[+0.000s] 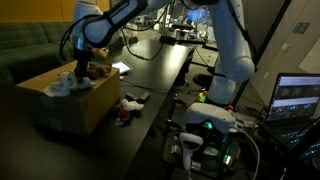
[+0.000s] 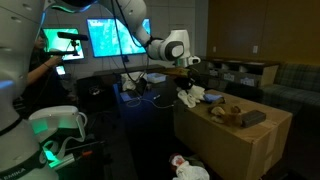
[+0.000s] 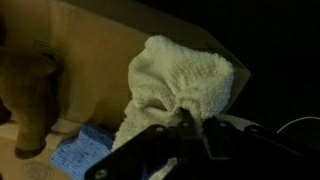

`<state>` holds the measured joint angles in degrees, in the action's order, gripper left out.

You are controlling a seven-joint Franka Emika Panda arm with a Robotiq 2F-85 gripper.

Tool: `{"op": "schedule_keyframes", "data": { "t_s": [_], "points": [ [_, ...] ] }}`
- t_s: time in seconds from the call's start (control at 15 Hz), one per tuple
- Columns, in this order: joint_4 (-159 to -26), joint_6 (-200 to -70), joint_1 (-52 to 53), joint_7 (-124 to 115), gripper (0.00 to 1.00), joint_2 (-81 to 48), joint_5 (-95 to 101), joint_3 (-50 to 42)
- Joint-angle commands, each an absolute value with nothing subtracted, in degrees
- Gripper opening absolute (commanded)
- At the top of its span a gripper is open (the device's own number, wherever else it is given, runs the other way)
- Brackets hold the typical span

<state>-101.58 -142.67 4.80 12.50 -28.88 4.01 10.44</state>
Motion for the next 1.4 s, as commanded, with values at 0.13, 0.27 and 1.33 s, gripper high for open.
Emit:
{"op": "schedule_keyframes", "data": {
  "t_s": [0.13,0.27,1.33],
  "points": [
    [-108.91,-142.65,4.96,12.81,0.04,-18.48,3.94,9.40],
    [-111.16,-142.23,4.33,14.27,0.04,-15.00,2.71,9.95],
    [-110.45,-151.26,5.16,-6.21,0.04,-7.19,15.81,3.16]
  ]
}}
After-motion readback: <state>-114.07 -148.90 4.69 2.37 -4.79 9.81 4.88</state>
